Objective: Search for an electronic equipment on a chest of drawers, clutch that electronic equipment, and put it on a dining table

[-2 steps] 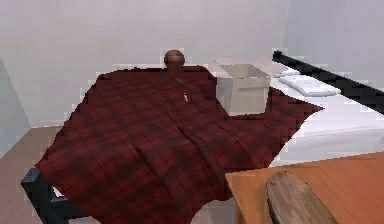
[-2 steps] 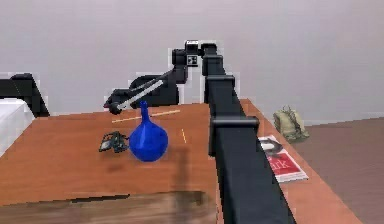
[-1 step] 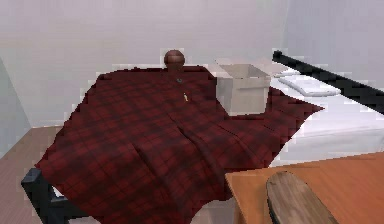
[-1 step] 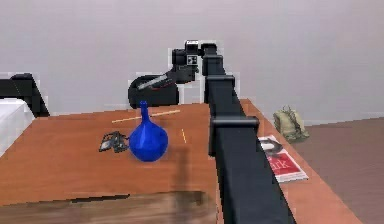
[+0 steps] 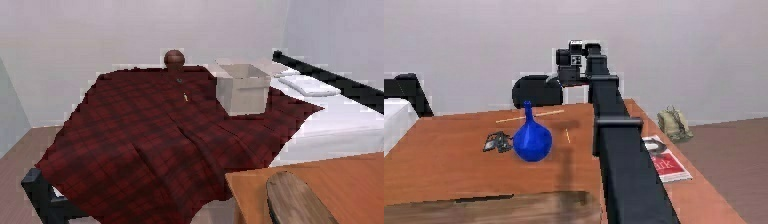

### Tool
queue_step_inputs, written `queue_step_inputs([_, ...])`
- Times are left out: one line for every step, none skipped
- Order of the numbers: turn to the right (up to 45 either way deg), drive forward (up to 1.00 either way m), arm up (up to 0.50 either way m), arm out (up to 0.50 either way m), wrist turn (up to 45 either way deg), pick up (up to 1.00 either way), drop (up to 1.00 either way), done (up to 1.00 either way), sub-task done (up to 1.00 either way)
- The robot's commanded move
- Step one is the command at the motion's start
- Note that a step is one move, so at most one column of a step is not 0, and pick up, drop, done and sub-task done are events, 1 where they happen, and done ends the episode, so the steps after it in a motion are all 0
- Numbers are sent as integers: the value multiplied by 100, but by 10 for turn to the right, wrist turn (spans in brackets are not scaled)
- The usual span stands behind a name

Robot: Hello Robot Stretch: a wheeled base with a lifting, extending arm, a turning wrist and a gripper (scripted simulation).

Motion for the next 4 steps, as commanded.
queue_step_inputs([0, 0, -2, 0, 0, 0, 0, 0, 0])
queue_step_inputs([0, 0, -32, 0, 0, 0, 0, 0, 0])
queue_step_inputs([0, 0, 0, 0, 0, 0, 100, 0, 0])
queue_step_inputs([0, 0, 10, 0, 0, 0, 0, 0, 0])
